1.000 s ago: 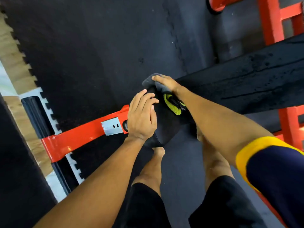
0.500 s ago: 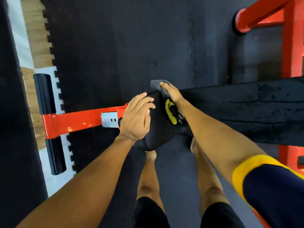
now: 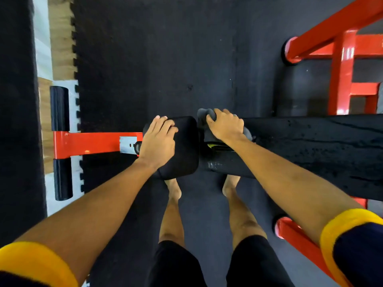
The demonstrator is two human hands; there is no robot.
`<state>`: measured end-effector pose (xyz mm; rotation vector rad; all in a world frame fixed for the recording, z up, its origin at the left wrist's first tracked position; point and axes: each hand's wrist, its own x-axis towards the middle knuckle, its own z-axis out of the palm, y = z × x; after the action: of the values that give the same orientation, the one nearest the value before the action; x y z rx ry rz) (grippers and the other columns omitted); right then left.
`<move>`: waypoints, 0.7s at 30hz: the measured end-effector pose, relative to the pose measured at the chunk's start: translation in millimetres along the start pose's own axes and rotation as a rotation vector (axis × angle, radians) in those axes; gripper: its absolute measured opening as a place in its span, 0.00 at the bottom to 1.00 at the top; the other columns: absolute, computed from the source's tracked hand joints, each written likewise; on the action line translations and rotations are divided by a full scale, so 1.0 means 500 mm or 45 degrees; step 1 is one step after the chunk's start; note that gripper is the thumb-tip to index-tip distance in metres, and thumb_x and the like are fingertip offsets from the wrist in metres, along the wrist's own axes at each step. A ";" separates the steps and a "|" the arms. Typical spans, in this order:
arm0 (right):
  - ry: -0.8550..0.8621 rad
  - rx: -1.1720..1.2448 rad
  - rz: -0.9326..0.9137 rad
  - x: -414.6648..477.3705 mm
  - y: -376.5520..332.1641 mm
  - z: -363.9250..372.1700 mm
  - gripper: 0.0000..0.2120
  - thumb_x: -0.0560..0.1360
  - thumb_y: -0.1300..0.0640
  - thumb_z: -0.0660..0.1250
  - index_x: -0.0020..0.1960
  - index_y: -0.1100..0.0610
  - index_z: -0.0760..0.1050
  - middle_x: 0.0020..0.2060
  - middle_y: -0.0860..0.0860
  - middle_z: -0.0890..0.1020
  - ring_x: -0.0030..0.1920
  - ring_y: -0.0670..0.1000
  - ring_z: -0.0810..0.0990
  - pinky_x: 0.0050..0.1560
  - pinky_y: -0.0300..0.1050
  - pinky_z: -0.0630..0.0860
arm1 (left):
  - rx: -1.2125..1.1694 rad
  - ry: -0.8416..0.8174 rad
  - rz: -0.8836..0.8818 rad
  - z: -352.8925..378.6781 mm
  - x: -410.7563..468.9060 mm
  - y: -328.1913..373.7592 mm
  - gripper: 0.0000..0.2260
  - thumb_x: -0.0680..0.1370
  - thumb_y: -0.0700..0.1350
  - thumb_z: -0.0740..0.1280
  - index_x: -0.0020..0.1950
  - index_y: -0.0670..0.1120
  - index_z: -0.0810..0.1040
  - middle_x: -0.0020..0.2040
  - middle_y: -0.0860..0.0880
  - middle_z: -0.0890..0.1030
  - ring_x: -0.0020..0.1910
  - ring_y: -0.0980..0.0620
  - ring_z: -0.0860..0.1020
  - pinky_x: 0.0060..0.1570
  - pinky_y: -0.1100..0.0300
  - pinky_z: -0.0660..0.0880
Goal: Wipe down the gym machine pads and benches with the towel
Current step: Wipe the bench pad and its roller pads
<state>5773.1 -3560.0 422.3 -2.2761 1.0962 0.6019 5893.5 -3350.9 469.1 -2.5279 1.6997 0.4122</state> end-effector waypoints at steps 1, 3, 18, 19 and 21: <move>0.030 -0.133 -0.063 -0.008 0.000 -0.015 0.24 0.84 0.39 0.55 0.71 0.51 0.73 0.65 0.55 0.77 0.63 0.65 0.76 0.53 0.56 0.71 | 0.066 -0.085 0.002 -0.004 0.009 0.016 0.18 0.74 0.42 0.65 0.63 0.39 0.81 0.64 0.41 0.78 0.71 0.40 0.71 0.78 0.43 0.58; 0.055 -0.365 -0.151 -0.010 0.009 -0.032 0.25 0.83 0.38 0.56 0.73 0.51 0.72 0.66 0.55 0.75 0.66 0.65 0.73 0.58 0.57 0.71 | 0.206 -0.275 0.016 -0.011 0.030 0.054 0.21 0.77 0.47 0.65 0.68 0.41 0.78 0.68 0.42 0.76 0.74 0.41 0.68 0.80 0.44 0.52; -0.252 -0.875 -0.460 0.139 0.105 0.132 0.37 0.81 0.29 0.50 0.83 0.40 0.40 0.83 0.57 0.49 0.80 0.71 0.52 0.74 0.76 0.51 | 0.763 -0.496 0.048 0.106 0.076 0.105 0.33 0.85 0.58 0.42 0.83 0.39 0.42 0.83 0.36 0.44 0.82 0.35 0.44 0.78 0.34 0.44; -0.263 -0.842 -0.455 0.151 0.087 0.139 0.35 0.82 0.31 0.50 0.84 0.40 0.42 0.83 0.57 0.51 0.80 0.70 0.53 0.75 0.76 0.51 | 0.766 -0.490 0.045 0.107 0.076 0.106 0.33 0.85 0.58 0.42 0.83 0.39 0.42 0.83 0.36 0.44 0.82 0.35 0.45 0.78 0.34 0.44; -0.286 -0.837 -0.465 0.159 0.056 0.159 0.32 0.83 0.33 0.49 0.84 0.39 0.43 0.84 0.56 0.50 0.80 0.69 0.51 0.75 0.75 0.49 | 0.774 -0.485 0.045 0.110 0.076 0.105 0.33 0.85 0.58 0.42 0.83 0.39 0.42 0.83 0.35 0.44 0.82 0.35 0.45 0.78 0.34 0.44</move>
<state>5783.4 -3568.9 307.1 -2.7635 0.3762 1.1515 5848.7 -3394.1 411.3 -1.8540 1.4452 0.2935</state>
